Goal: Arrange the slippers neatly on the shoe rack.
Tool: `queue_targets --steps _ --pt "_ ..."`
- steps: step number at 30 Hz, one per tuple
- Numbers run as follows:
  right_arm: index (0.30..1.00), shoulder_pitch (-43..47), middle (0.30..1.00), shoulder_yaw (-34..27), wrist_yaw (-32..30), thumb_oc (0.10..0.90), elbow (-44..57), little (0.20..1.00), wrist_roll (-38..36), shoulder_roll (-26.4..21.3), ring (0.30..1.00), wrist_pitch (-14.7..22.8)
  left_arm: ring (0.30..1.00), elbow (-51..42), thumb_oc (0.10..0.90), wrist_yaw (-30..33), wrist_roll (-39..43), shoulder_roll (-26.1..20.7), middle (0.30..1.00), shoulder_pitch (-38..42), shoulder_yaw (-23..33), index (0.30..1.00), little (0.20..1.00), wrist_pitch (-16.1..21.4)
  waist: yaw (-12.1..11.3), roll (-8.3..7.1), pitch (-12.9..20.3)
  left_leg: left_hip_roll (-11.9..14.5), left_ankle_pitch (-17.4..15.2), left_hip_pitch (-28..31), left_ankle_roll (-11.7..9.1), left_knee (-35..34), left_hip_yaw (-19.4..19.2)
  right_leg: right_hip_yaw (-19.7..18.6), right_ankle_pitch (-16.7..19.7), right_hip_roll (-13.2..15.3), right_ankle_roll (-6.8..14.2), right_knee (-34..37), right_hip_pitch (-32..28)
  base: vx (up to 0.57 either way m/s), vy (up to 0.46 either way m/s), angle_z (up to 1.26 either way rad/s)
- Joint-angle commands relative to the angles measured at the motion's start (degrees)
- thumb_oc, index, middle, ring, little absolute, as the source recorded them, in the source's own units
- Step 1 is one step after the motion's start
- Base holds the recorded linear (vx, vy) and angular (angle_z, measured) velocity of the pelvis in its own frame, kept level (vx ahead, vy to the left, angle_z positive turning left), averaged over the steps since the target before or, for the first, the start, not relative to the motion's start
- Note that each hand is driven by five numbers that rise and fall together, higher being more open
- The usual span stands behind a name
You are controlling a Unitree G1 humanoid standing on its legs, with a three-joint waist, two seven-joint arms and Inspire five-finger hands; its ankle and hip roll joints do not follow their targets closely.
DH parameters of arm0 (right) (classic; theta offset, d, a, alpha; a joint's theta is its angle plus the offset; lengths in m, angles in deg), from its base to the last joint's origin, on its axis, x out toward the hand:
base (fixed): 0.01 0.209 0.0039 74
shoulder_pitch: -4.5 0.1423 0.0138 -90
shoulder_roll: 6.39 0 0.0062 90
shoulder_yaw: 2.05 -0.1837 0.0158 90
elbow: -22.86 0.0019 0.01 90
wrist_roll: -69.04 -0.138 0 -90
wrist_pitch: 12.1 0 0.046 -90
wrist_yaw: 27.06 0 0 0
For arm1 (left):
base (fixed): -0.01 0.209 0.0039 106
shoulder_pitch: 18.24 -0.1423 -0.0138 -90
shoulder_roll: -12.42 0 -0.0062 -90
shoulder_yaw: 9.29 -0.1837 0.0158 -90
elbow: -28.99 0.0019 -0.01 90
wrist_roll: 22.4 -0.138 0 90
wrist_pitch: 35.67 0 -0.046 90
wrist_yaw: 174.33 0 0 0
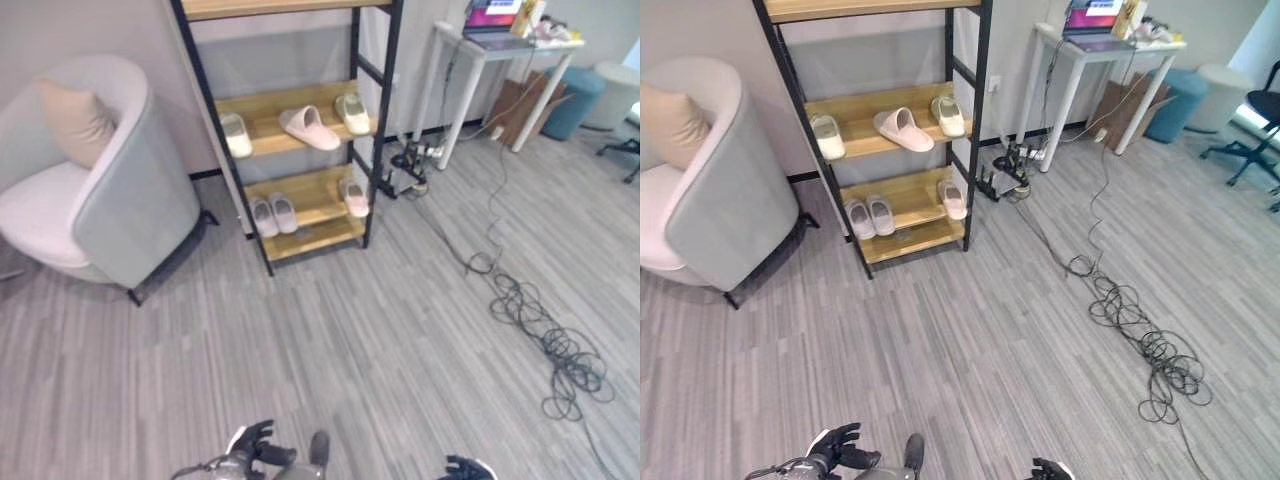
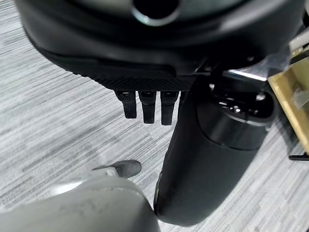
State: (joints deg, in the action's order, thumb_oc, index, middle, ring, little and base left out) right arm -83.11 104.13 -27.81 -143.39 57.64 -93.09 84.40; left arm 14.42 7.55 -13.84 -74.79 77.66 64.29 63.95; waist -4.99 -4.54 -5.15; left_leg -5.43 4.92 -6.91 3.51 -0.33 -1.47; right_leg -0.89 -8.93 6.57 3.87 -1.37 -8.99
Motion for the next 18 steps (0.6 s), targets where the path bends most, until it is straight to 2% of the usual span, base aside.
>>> queue_targets --steps 1,2,3,4,5,6,7,8,9,10,11,12,13,14,16,18 --pt "0.900 0.17 0.900 0.47 0.41 0.800 2.81 0.900 0.10 -2.33 0.900 1.29 0.900 0.44 0.800 -0.06 -1.22 1.96 0.900 -1.35 -0.50 0.900 0.900 0.74 -2.20 -0.31 2.03 0.35 -5.59 -3.69 -2.15 8.19 2.96 -0.70 7.96 -1.82 3.93 -13.18 3.07 0.19 0.171 0.05" --pt "0.900 1.22 0.900 0.75 0.46 0.800 3.60 0.900 -0.05 -2.29 0.900 1.24 0.900 -0.55 0.800 -0.03 -1.00 1.73 0.900 -0.35 -1.23 0.900 0.900 0.64 -1.29 0.72 0.86 0.49 -6.51 -1.36 -0.70 7.75 4.06 -0.70 13.63 -1.96 4.94 -22.45 7.01 0.15 0.128 0.09" --pt "0.900 1.30 0.900 0.86 0.41 0.800 4.01 0.900 -0.02 -2.21 0.900 1.39 0.900 -0.74 0.800 0.02 -1.19 1.62 0.900 -0.02 -1.61 0.900 0.900 0.58 -0.98 1.58 0.37 0.97 -6.90 -0.29 -0.22 7.51 4.53 0.30 14.20 -2.05 5.12 -25.59 8.95 0.14 0.126 0.11" --pt "0.900 1.31 0.900 0.86 0.41 0.800 4.01 0.900 -0.02 -2.23 0.900 1.39 0.900 -0.73 0.800 0.02 -1.19 1.63 0.900 0.00 -1.60 0.900 0.900 0.58 -0.95 1.53 0.30 0.89 -6.95 -0.26 -0.21 7.55 4.55 0.32 14.04 -1.97 5.13 -25.82 8.99 0.14 0.071 0.05" --pt "0.900 1.36 0.900 1.09 0.36 0.800 4.61 0.900 -0.02 -2.04 0.900 1.50 0.900 -0.84 0.800 0.10 -1.30 1.50 0.900 0.19 -1.85 0.900 0.900 0.57 -0.33 2.37 -0.19 1.44 -7.42 1.40 0.13 7.12 5.23 1.66 13.82 -1.79 4.60 -28.47 11.61 0.31 0.067 0.09" --pt "0.900 1.23 0.900 1.45 0.57 0.800 5.47 0.900 -0.13 -1.80 0.900 1.83 0.900 -0.92 0.800 0.10 -1.49 1.36 0.900 0.25 -2.02 0.900 0.900 0.58 0.81 3.38 -0.38 2.04 -8.48 4.80 0.26 5.66 6.73 4.36 11.37 -2.07 3.15 -27.27 15.96 0.31 0.062 0.12" --pt "0.900 1.20 0.900 1.48 0.57 0.800 5.49 0.900 -0.13 -1.82 0.900 1.82 0.900 -0.93 0.800 0.10 -1.49 1.37 0.900 0.22 -2.01 0.900 0.900 0.58 1.03 3.29 -0.58 1.90 -8.64 5.10 0.25 5.64 6.92 4.54 10.95 -1.89 3.12 -27.59 15.73 0.33 0.011 0.08" --pt "0.900 1.21 0.900 1.66 0.56 0.800 5.75 0.900 -0.08 -1.86 0.900 1.90 0.900 -0.90 0.800 0.01 -1.48 1.39 0.900 0.18 -1.98 0.900 0.900 0.62 1.53 3.40 -0.70 1.91 -9.21 6.34 0.19 5.18 7.44 5.51 9.80 -2.06 2.78 -25.67 16.86 0.33 -0.088 0.19" --pt "0.900 1.50 0.900 2.15 0.79 0.800 6.34 0.900 -0.01 -1.97 0.900 2.01 0.900 -0.42 0.800 -0.32 -1.64 1.63 0.900 0.13 -2.06 0.900 0.900 0.67 2.56 3.25 -0.76 2.01 -10.50 9.04 -0.33 3.88 8.30 7.33 8.11 -2.21 2.12 -18.98 19.09 0.44 -0.117 0.38" --pt "0.900 1.66 0.900 2.36 0.82 0.800 6.50 0.900 -0.05 -2.01 0.900 2.08 0.900 -0.14 0.800 -0.33 -1.70 1.71 0.900 0.10 -2.06 0.900 0.900 0.74 3.23 3.00 -0.92 1.89 -11.10 10.38 -0.53 3.60 9.03 7.45 8.63 -2.44 2.15 -16.11 20.24 0.35 -0.107 0.43" --pt "0.900 1.65 0.900 2.39 0.82 0.800 6.50 0.900 -0.05 -2.03 0.900 2.09 0.900 -0.13 0.800 -0.34 -1.71 1.74 0.900 0.08 -2.04 0.900 0.900 0.75 3.31 3.15 -1.06 2.06 -11.33 10.69 -0.56 3.56 9.12 7.57 8.44 -2.58 2.11 -16.11 19.93 0.39 -0.126 0.37" --pt "0.900 1.58 0.900 2.53 0.91 0.800 6.51 0.900 -0.09 -2.04 0.900 1.99 0.900 0.67 0.800 -0.18 -1.90 1.97 0.900 0.05 -1.66 0.900 0.900 0.76 4.71 2.47 -1.11 1.99 -12.66 13.48 -1.25 2.95 11.29 5.73 10.26 -3.55 2.75 -9.89 22.38 0.29 -0.094 0.23" --pt "0.900 1.55 0.900 2.57 0.90 0.800 6.51 0.900 -0.10 -2.09 0.900 1.99 0.900 0.70 0.800 -0.19 -1.91 2.02 0.900 0.02 -1.63 0.900 0.900 0.77 4.73 2.77 -1.26 2.32 -12.94 13.88 -1.28 2.86 11.32 5.85 10.14 -3.85 2.70 -9.79 21.98 0.50 -0.187 0.20" --pt "0.900 1.35 0.900 2.51 0.93 0.800 6.28 0.900 -0.25 -2.04 0.900 1.77 0.900 1.02 0.800 -0.12 -1.46 2.22 0.900 0.04 -1.28 0.900 0.900 0.85 5.36 2.44 -1.13 2.91 -13.62 15.89 -2.07 2.93 12.88 4.35 12.01 -4.35 3.13 -6.85 23.01 0.33 -0.160 0.28" --pt "0.900 0.82 0.900 2.33 0.96 0.800 6.23 0.900 -0.33 -2.22 0.900 1.83 0.900 1.18 0.800 -0.25 -1.47 2.30 0.900 -0.25 -1.22 0.900 0.900 0.94 5.36 2.45 -0.85 3.28 -14.23 16.55 -2.43 3.33 13.14 4.25 12.11 -4.40 2.80 -5.66 21.80 0.31 -0.174 0.47" --pt "0.900 -0.40 0.900 2.46 1.17 0.800 5.73 0.900 -0.03 -2.29 0.900 1.83 0.900 1.43 0.800 -0.40 -1.96 2.86 0.900 -1.02 -1.32 0.900 0.900 0.84 5.33 2.79 0.70 5.11 -12.63 16.59 -4.54 6.62 13.61 4.30 11.66 -5.31 1.24 -5.63 19.54 0.29 -0.175 0.60"
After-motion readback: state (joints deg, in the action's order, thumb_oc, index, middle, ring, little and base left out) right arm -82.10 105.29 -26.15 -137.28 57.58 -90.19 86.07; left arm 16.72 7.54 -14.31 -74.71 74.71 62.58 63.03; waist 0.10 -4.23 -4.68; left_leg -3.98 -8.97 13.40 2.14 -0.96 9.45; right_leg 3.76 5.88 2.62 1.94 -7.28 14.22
